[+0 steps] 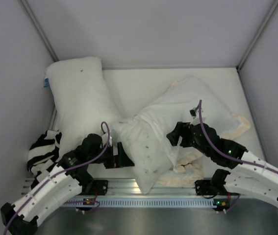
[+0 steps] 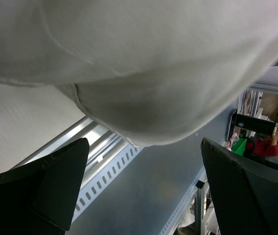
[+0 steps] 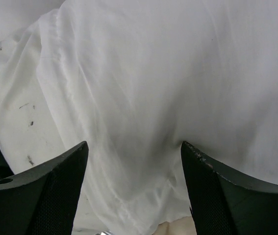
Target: Remove the pillowcase from the pillow
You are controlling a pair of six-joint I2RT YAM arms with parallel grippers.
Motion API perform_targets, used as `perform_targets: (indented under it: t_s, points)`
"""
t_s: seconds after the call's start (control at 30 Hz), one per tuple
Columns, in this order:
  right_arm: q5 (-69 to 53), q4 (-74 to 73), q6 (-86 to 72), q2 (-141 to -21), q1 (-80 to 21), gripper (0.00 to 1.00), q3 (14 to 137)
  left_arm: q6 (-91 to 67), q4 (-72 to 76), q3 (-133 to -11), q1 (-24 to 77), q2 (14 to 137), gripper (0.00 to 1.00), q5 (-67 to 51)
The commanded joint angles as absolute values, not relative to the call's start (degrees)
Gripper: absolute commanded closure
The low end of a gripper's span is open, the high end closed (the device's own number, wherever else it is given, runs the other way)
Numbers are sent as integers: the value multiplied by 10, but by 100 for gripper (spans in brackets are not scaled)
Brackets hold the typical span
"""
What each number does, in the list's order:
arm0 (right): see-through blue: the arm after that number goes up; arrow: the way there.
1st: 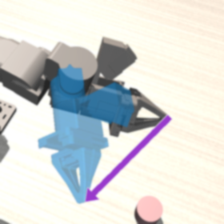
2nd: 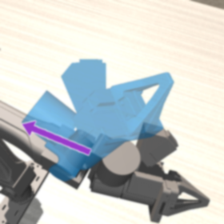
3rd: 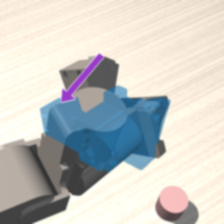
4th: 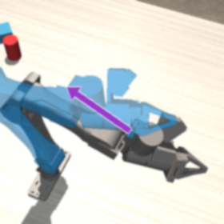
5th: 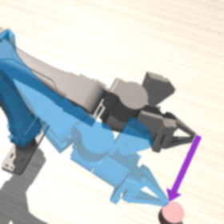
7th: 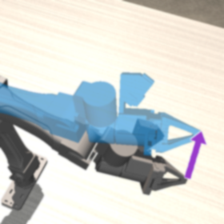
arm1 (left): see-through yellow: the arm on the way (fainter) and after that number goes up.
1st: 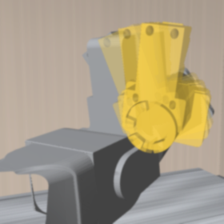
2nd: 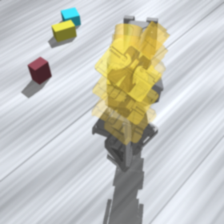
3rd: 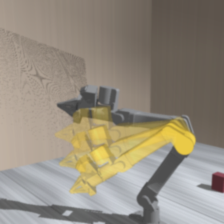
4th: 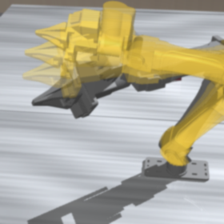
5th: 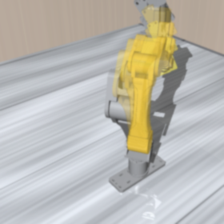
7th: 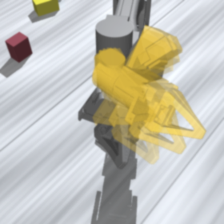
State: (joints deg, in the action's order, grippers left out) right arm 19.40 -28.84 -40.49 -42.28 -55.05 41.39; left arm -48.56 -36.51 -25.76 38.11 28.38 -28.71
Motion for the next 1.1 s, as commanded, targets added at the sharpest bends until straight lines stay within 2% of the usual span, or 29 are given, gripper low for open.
perform_targets:
  t_s: [0.0, 0.2, 0.33, 0.4, 0.43, 0.47, 0.57, 0.6, 0.83, 1.07]
  points:
    - [193, -285, -394, -417, -542, 27, 432, -515, -249, -231, 385, 314, 1, -307]
    - [178, -285, -396, -420, -541, 27, 431, -542, -80, -221, 441, 419, 1, -288]
    - [168, -286, -397, -420, -541, 27, 429, -546, 21, -242, 545, 524, 1, -237]
    - [162, -286, -400, -414, -541, 27, 426, -541, 46, -260, 565, 576, 6, -220]
    - [162, -286, -402, -411, -541, 27, 424, -541, 51, -264, 569, 584, 12, -213]
    - [161, -287, -403, -404, -541, 27, 422, -540, 57, -264, 570, 590, 37, -202]
    - [167, -304, -406, -389, -542, 27, 416, -525, 30, -272, 570, 559, 81, -155]
    - [169, -309, -405, -387, -541, 27, 411, -519, -26, -288, 570, 548, 100, -135]
    - [135, -329, -387, -389, -542, 27, 389, -455, -177, -390, 567, 481, 100, -20]
    - [100, -330, -368, -387, -550, 28, 370, -384, -251, -527, 511, 573, 100, -19]
